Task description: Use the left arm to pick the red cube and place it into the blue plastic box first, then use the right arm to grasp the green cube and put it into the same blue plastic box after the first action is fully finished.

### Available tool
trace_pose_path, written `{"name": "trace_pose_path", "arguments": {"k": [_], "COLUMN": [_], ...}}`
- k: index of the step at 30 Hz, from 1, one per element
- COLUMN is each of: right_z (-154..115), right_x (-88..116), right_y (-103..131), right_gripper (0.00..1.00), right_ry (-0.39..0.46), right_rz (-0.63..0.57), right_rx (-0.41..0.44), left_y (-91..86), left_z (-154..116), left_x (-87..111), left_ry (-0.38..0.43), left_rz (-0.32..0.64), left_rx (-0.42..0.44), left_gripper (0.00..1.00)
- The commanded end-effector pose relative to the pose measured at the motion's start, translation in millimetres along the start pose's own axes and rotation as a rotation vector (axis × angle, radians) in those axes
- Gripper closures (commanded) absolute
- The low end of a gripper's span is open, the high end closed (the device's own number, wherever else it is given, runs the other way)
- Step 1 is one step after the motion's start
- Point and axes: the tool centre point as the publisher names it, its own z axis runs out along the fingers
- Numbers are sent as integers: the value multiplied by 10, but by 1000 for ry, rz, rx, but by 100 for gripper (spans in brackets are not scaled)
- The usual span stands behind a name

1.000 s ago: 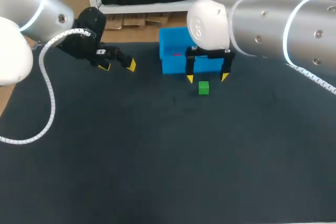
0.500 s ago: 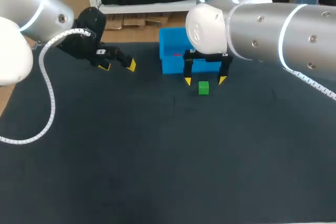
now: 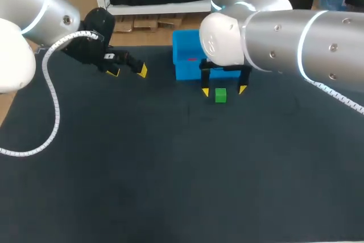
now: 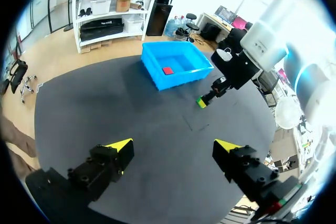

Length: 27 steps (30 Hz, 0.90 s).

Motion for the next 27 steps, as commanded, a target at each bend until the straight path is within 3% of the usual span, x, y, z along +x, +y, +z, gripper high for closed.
{"name": "trace_pose_path", "arguments": {"k": [1, 27], "right_z": [18, 201], "right_x": [-72, -121], "right_y": [58, 88], "right_gripper": [0, 0], "right_ry": [7, 21], "right_rz": [-5, 7], "right_rx": [7, 11], "left_y": [3, 3], "left_z": [-4, -4], "left_x": [2, 2], "left_ry": [-1, -1], "left_rz": [0, 0], "left_rx": [1, 1], "left_gripper": [0, 0]}}
